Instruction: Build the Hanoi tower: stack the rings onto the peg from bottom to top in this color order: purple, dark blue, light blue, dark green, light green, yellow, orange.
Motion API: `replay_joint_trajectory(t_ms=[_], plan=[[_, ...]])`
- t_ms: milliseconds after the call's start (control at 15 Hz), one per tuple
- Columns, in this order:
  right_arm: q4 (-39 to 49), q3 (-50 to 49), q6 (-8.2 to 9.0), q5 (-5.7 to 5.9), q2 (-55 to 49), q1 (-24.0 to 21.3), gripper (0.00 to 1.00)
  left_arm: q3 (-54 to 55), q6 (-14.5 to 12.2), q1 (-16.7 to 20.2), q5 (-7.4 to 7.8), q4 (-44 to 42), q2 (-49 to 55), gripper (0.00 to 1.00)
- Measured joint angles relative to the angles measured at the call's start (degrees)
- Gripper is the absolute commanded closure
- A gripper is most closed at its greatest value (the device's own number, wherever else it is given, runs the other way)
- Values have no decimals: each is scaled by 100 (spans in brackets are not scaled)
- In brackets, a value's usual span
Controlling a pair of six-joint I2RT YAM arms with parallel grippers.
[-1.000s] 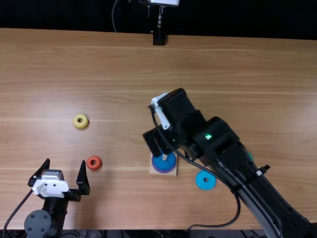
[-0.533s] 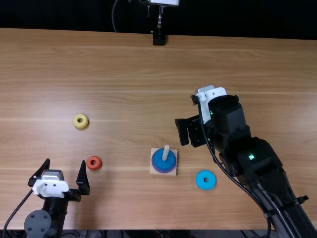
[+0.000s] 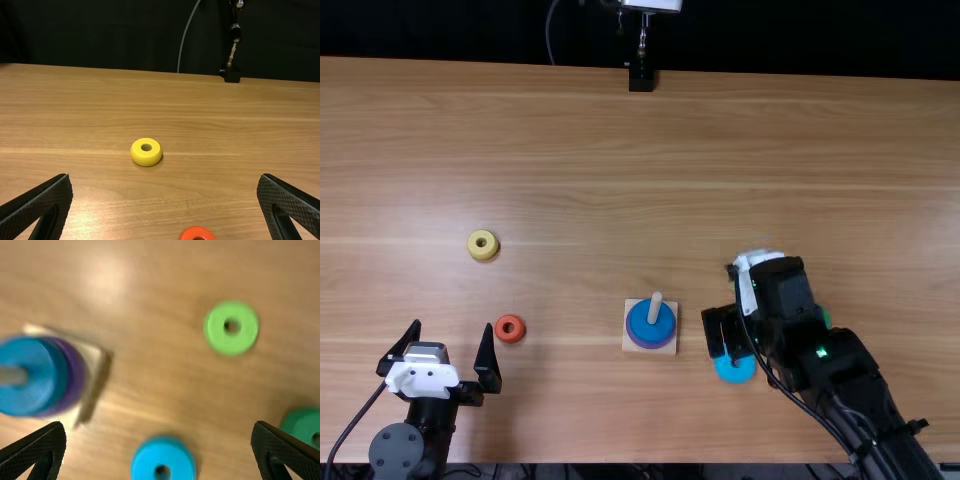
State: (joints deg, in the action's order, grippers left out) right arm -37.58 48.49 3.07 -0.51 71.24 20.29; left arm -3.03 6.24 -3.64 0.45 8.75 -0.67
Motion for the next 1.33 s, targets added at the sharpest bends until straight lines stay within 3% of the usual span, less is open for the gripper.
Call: replay_joint_trajectory(t_ms=[667,1333], plan=[[-17,-278,0,2,13,2,0,0,-2,0,-2,-2,0,0],[-444,-352,7,-9,981,7,0,0,0,0,0,-2,0,0]])
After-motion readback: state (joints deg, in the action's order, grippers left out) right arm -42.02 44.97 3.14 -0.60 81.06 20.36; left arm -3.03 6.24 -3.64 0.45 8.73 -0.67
